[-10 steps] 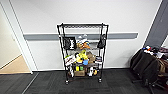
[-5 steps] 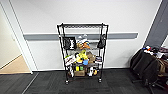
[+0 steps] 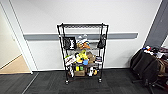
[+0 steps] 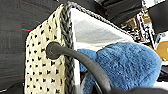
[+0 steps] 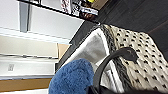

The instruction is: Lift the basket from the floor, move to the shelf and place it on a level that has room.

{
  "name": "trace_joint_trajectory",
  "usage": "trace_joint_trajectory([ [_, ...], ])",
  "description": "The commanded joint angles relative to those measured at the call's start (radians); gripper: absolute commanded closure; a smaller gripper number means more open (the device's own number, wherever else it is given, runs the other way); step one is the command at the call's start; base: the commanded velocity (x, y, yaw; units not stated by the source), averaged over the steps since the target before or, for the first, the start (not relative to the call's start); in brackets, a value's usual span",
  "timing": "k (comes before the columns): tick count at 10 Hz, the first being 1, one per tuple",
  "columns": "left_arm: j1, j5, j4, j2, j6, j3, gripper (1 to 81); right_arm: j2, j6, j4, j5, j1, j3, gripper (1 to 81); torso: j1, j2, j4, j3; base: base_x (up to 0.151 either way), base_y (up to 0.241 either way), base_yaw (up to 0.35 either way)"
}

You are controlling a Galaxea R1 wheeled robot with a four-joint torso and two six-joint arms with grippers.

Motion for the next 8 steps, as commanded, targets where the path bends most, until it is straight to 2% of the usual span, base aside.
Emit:
trace_joint_trajectory([
  [1,-0.120,0.030,-0.009,-0.018,0.000,0.062,81.1,-0.020,0.001,-0.032,-0.032,0.108,0.065,81.1,0.000,0.000,0.000,0.000,0.073,0.000,0.000],
  [8,-0.120,0.031,-0.010,-0.028,0.000,0.063,81.1,-0.029,0.001,-0.030,-0.032,0.108,0.071,81.1,-0.002,0.000,0.000,0.000,0.109,0.000,0.000],
])
